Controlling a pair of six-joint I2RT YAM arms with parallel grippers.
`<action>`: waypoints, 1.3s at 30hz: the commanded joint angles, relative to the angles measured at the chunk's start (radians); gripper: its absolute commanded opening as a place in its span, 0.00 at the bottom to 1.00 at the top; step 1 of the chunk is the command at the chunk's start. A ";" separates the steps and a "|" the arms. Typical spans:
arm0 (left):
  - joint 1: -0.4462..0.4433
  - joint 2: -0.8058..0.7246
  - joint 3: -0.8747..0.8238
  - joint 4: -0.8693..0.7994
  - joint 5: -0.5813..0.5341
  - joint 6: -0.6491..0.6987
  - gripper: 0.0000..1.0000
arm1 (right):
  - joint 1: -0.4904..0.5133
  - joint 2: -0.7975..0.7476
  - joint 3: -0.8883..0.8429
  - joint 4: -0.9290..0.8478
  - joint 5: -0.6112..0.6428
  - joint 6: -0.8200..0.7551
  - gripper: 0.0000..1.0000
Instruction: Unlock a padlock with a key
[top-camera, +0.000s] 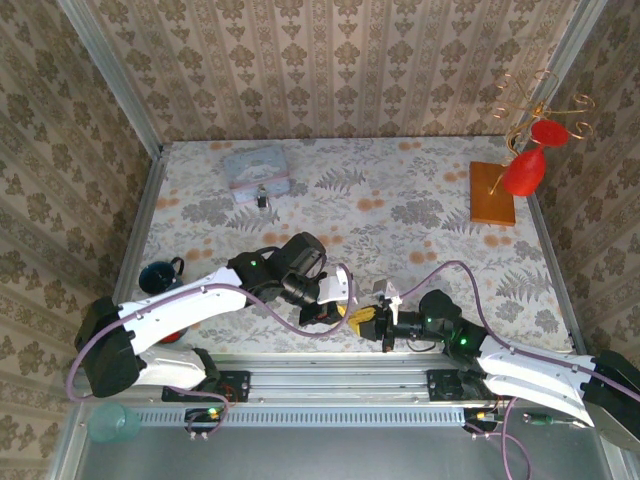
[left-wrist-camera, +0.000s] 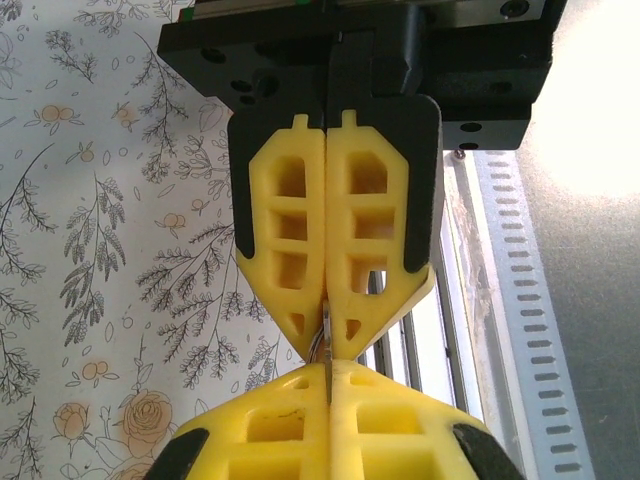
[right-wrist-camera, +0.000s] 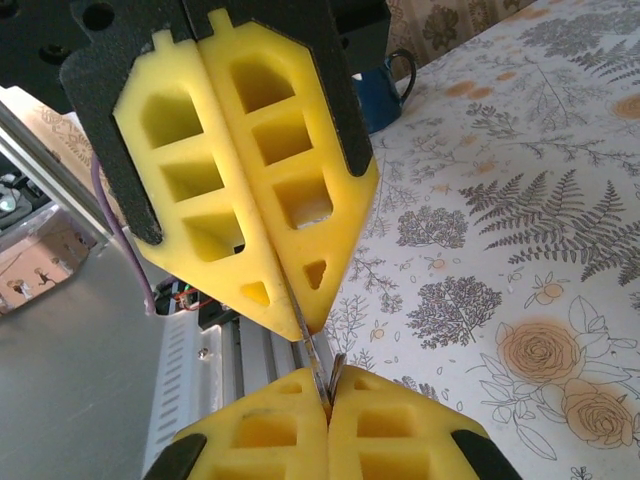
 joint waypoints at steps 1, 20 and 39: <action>0.007 -0.011 -0.012 -0.006 0.027 0.025 0.00 | -0.003 -0.001 0.043 -0.014 0.062 0.023 0.00; 0.460 -0.329 -0.289 0.531 -0.327 -0.585 0.76 | -0.108 -0.069 0.193 -0.466 0.376 0.136 0.00; 0.776 0.372 -0.017 0.765 -0.519 -0.664 0.86 | -0.426 -0.060 0.261 -0.693 0.123 0.054 0.00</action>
